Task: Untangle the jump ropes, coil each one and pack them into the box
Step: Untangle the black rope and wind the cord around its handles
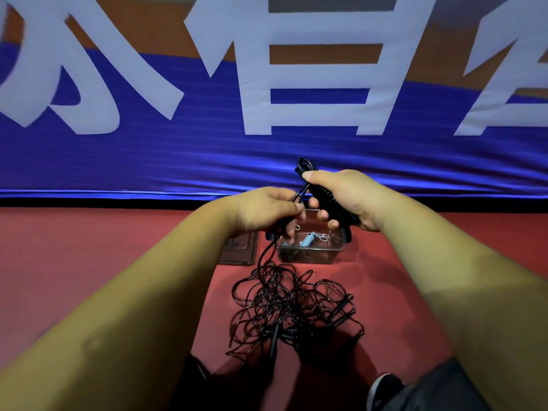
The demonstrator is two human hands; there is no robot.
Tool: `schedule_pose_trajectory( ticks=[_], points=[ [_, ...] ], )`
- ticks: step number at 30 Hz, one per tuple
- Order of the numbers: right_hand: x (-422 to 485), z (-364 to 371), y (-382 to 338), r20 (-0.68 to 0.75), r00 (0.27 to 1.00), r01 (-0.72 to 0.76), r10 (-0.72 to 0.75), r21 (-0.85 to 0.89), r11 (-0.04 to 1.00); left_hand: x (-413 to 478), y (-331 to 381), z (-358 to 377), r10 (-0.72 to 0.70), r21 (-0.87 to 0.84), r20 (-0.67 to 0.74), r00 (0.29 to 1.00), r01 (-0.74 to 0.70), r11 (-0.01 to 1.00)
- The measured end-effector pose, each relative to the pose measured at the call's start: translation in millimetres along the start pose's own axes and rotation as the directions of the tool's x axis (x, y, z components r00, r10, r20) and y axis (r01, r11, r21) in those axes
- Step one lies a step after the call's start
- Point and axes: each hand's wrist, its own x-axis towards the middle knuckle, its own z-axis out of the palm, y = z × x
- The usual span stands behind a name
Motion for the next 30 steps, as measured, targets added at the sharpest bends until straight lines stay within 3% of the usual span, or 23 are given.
schedule_pose_trajectory(
  ticks=[7,10,14,17,20,23,26,30],
  points=[
    [-28.9,10.3,-4.2,0.143,0.99,-0.001,0.01,-0.061,0.998,-22.2,4.9,14.2,-0.027,0.321,-0.13,0.991,0.068,0.945],
    [-47.3,18.7,-8.2,0.208,0.978,0.009,0.017,-0.121,0.993,-32.8,14.5,11.2,-0.045,0.499,-0.158,0.986,0.119,0.859],
    [-76.4,24.9,-16.7,0.371,0.925,0.0,0.075,-0.199,0.98,-53.1,19.2,11.1,0.005,0.485,-0.177,0.984,0.083,0.871],
    [-85.8,35.3,-13.9,0.465,0.853,-0.045,0.238,-0.389,0.92,-67.7,-0.6,15.6,0.048,0.441,-0.107,0.993,0.004,0.897],
    [-77.1,48.4,-6.3,0.419,0.785,-0.115,0.456,-0.624,0.773,-64.4,-8.4,17.0,0.069,0.49,-0.032,0.997,-0.045,0.871],
    [-63.2,54.7,-0.9,0.35,0.768,-0.187,0.536,-0.678,0.711,-55.5,-1.8,11.3,0.121,0.548,-0.073,0.99,-0.061,0.834],
    [-53.5,60.6,3.3,0.252,0.811,-0.226,0.528,-0.696,0.681,-51.6,-0.3,6.0,0.17,0.658,-0.113,0.979,-0.055,0.751],
    [-49.5,71.7,16.5,0.056,0.925,-0.24,0.376,-0.682,0.691,-56.3,-1.4,5.4,0.213,0.724,-0.117,0.97,-0.063,0.686]
  ],
)
